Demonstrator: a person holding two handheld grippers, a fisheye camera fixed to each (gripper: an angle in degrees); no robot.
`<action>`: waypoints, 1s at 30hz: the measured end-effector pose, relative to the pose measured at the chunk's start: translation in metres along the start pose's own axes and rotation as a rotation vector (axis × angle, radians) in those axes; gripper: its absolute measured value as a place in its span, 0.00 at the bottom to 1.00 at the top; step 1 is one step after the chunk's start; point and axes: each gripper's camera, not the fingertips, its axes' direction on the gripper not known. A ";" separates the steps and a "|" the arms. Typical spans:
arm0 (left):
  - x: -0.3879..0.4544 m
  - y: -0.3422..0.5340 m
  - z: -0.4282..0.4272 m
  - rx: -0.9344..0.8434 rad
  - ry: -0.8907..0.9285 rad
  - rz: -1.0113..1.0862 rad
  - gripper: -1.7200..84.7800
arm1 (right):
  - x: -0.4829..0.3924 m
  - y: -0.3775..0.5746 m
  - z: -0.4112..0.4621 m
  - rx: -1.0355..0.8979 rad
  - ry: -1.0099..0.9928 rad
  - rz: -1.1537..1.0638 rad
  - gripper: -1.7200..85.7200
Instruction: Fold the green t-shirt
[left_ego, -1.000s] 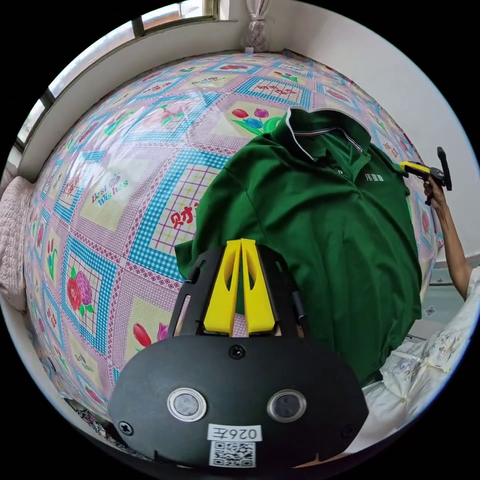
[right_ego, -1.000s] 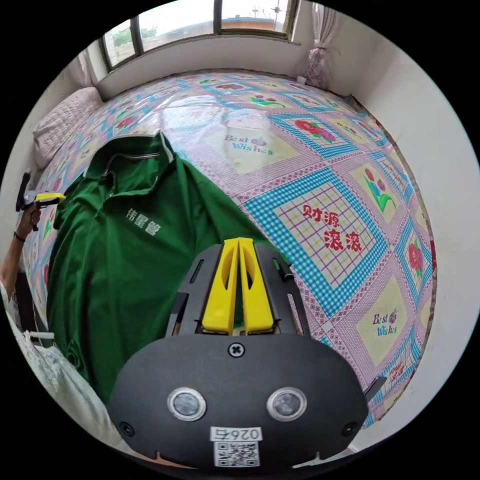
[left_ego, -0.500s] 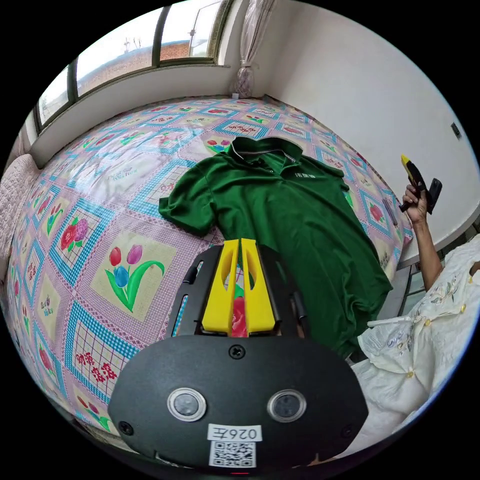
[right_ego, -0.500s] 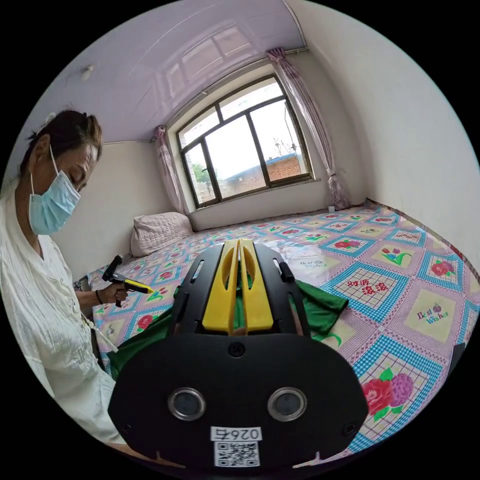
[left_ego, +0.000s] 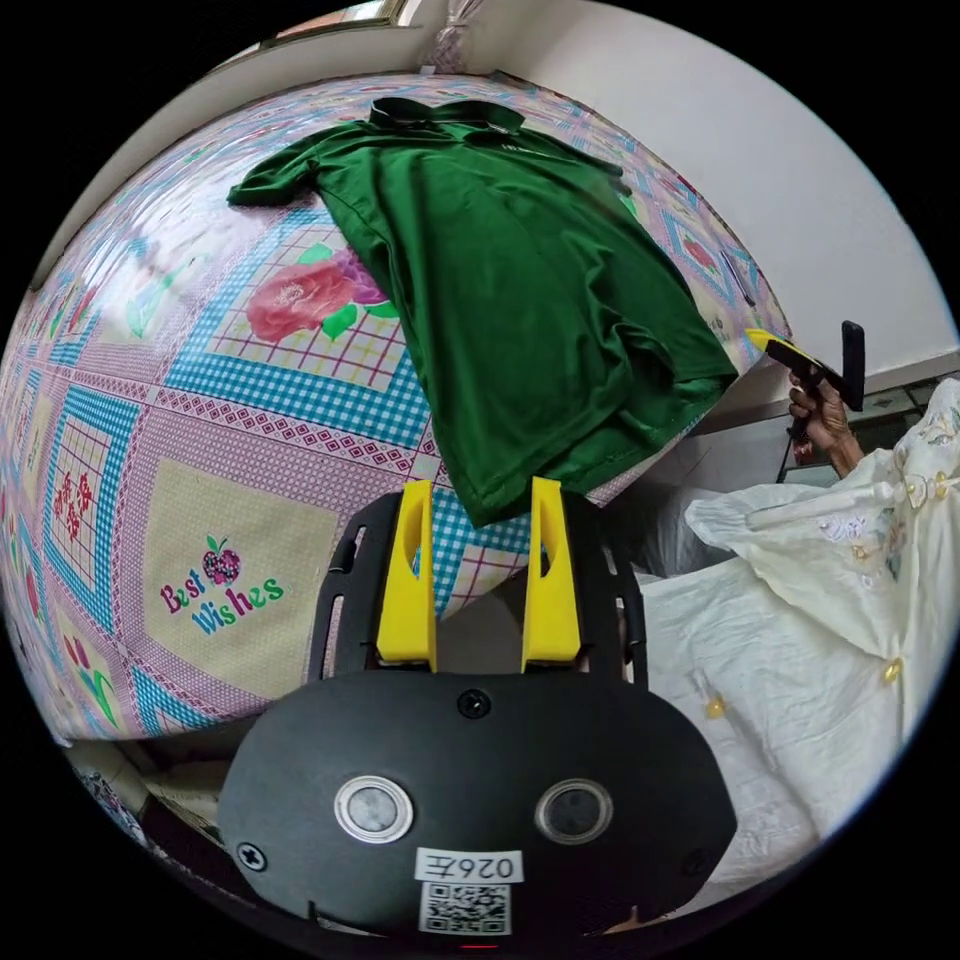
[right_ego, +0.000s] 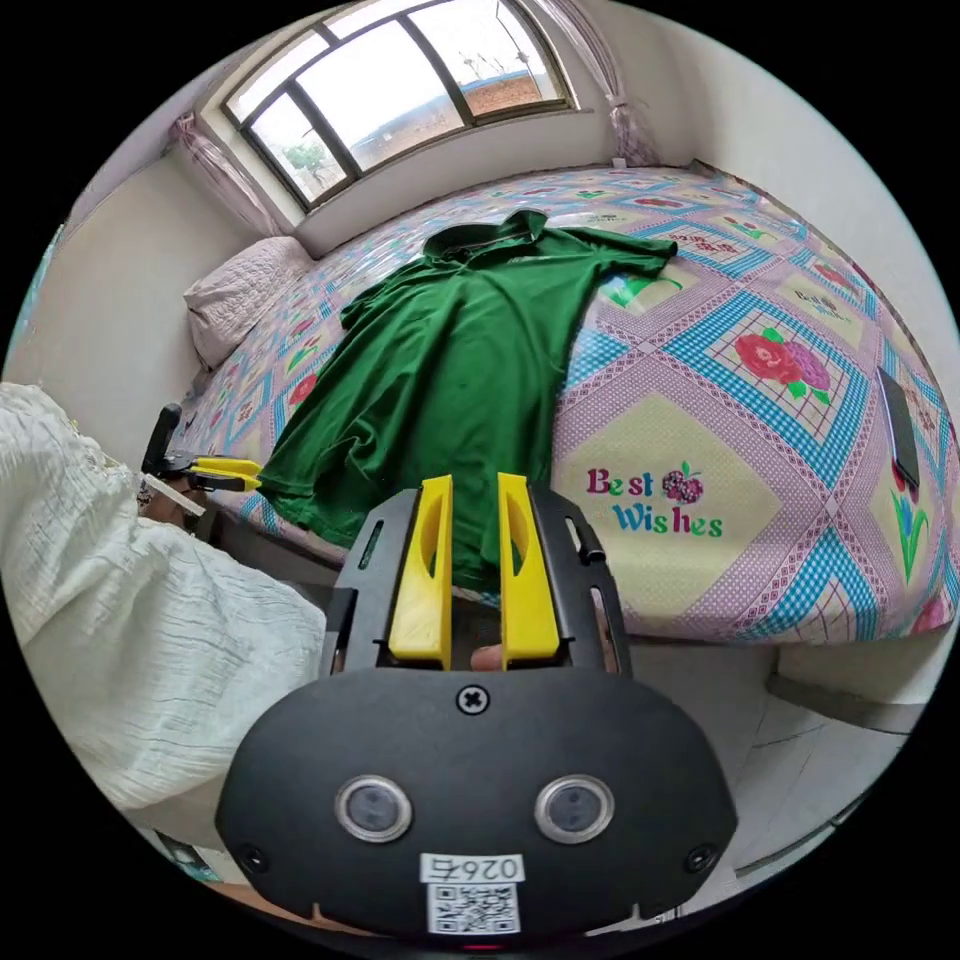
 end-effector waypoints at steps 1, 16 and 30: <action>0.002 -0.002 -0.009 0.038 0.006 -0.008 0.13 | 0.003 0.008 -0.006 0.027 0.011 0.033 0.05; 0.062 0.006 0.003 -0.098 -0.114 0.014 0.22 | -0.034 0.023 0.028 -0.163 0.164 -0.189 0.13; 0.068 0.017 -0.020 -0.055 -0.190 0.005 0.02 | -0.035 0.007 0.048 -0.242 0.164 -0.192 0.01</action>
